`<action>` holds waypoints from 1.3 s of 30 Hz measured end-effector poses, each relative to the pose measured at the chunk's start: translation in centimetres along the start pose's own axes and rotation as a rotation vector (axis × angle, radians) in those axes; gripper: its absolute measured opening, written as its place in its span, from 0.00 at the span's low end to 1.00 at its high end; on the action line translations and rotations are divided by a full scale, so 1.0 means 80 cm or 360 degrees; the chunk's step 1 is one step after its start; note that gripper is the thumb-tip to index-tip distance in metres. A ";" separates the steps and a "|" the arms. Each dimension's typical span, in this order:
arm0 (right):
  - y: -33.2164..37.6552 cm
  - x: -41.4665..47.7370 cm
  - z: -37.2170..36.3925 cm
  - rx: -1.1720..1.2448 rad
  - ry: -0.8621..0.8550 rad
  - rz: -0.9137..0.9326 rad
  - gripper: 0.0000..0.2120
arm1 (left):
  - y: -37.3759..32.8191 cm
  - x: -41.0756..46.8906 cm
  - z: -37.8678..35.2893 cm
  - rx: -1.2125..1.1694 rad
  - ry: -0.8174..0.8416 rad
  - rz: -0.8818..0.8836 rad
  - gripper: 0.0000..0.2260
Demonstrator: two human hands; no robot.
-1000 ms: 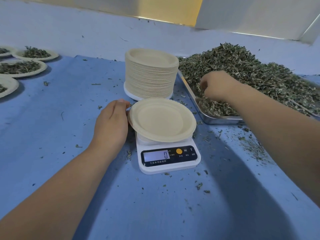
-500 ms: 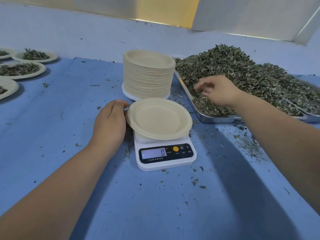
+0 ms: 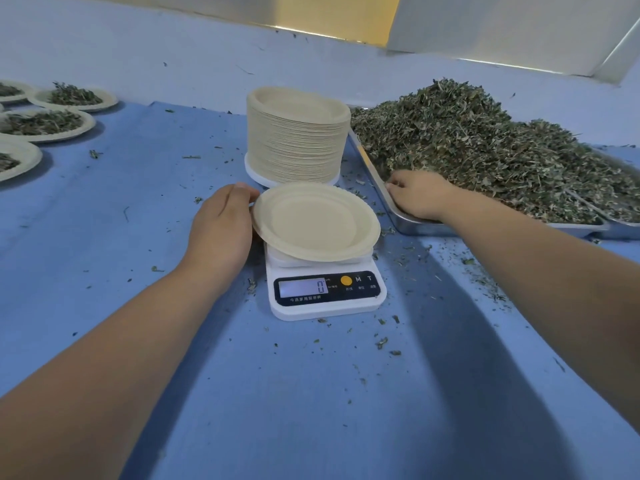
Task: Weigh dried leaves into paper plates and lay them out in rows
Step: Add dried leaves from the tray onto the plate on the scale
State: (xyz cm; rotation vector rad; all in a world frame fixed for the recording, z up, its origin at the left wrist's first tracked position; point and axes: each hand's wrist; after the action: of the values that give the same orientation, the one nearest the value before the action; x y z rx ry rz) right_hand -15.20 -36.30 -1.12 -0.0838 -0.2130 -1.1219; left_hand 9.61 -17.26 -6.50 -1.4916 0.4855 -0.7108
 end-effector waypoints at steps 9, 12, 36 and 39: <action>-0.001 0.007 0.006 -0.0045 -0.0117 0.0099 0.07 | 0.000 -0.001 0.002 0.0003 -0.0016 -0.0018 0.16; -0.013 0.011 0.018 0.0305 -0.0527 -0.0118 0.05 | 0.000 -0.001 0.002 0.0015 -0.0017 -0.0019 0.17; 0.132 -0.038 0.090 0.0889 -0.0757 0.0486 0.05 | -0.004 -0.005 0.002 0.0010 0.0009 -0.0040 0.19; 0.156 -0.061 0.062 0.0767 -0.0499 0.0706 0.08 | -0.006 -0.005 0.003 -0.0024 -0.0013 -0.0008 0.22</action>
State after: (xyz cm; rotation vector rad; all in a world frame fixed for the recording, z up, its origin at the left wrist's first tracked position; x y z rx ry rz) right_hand -6.62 -25.72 3.19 0.1200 -0.7039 -0.5889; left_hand 9.42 -16.80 -6.09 -1.5097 0.4819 -0.7063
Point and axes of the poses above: each hand's wrist, its own x-axis towards the middle knuckle, its own z-axis out of the back of the hand, y = z × x, and after that the axes turned 10 degrees about -y, right-handed
